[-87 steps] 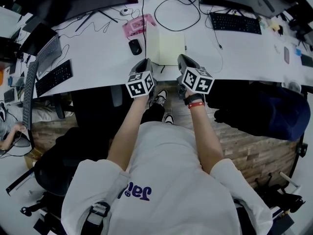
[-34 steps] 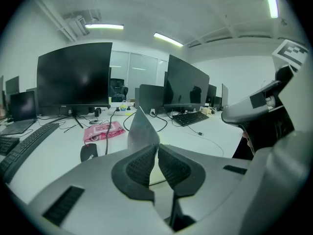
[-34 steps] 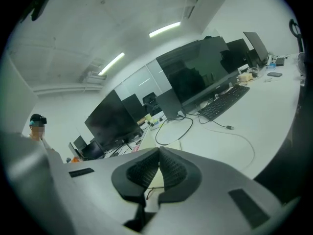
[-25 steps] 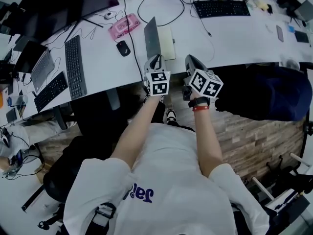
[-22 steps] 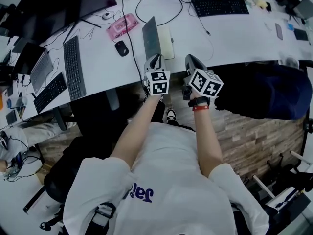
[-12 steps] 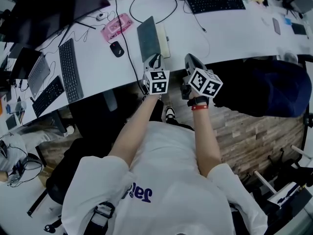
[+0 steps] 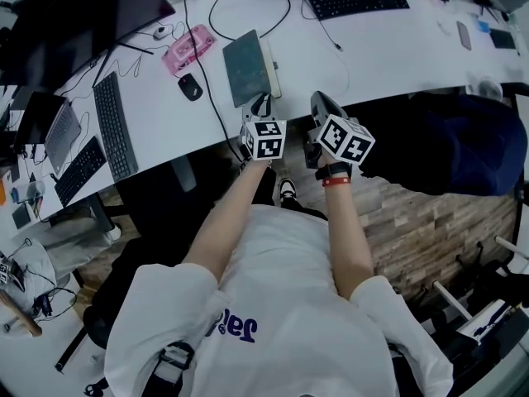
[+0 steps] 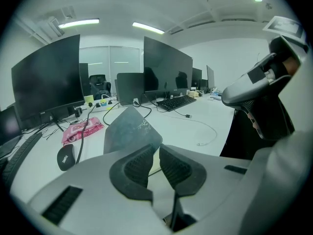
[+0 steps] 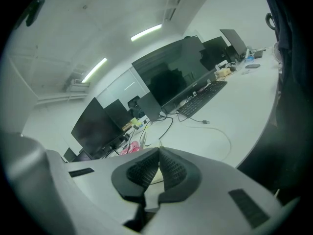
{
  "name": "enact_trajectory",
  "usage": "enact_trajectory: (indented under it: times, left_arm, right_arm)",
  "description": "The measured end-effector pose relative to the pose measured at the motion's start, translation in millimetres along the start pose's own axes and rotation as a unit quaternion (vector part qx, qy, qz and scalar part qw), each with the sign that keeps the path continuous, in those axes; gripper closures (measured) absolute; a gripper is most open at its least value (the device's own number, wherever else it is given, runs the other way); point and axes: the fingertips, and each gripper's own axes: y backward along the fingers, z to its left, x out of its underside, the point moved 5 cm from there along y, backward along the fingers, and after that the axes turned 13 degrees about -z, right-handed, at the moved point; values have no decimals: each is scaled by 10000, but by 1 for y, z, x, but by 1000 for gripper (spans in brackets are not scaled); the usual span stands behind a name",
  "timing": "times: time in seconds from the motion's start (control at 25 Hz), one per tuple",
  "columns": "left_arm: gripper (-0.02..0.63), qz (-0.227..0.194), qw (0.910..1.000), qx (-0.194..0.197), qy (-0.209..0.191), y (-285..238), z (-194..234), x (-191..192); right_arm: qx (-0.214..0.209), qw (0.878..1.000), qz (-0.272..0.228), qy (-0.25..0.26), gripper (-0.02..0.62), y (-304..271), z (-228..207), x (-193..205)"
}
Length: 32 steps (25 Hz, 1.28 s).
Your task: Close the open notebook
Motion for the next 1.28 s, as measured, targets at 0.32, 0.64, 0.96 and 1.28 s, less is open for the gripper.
enact_trajectory:
  times: [0.32, 0.64, 0.96, 1.28]
  left_arm:
    - [554, 118, 9996, 87, -240, -13, -10, 15]
    - [588, 626, 9977, -60, 266, -20, -10, 50]
    - [588, 674, 9971, -52, 341, -20, -9, 58]
    - [588, 411, 9975, 13, 567, 7, -10, 39]
  right_arm:
    - [151, 9998, 66, -80, 592, 1, -16, 1]
    - [150, 9997, 188, -72, 592, 2, -20, 7]
    - [213, 9996, 195, -23, 592, 6, -29, 7]
    - [-174, 9997, 126, 113, 591, 17, -9, 1]
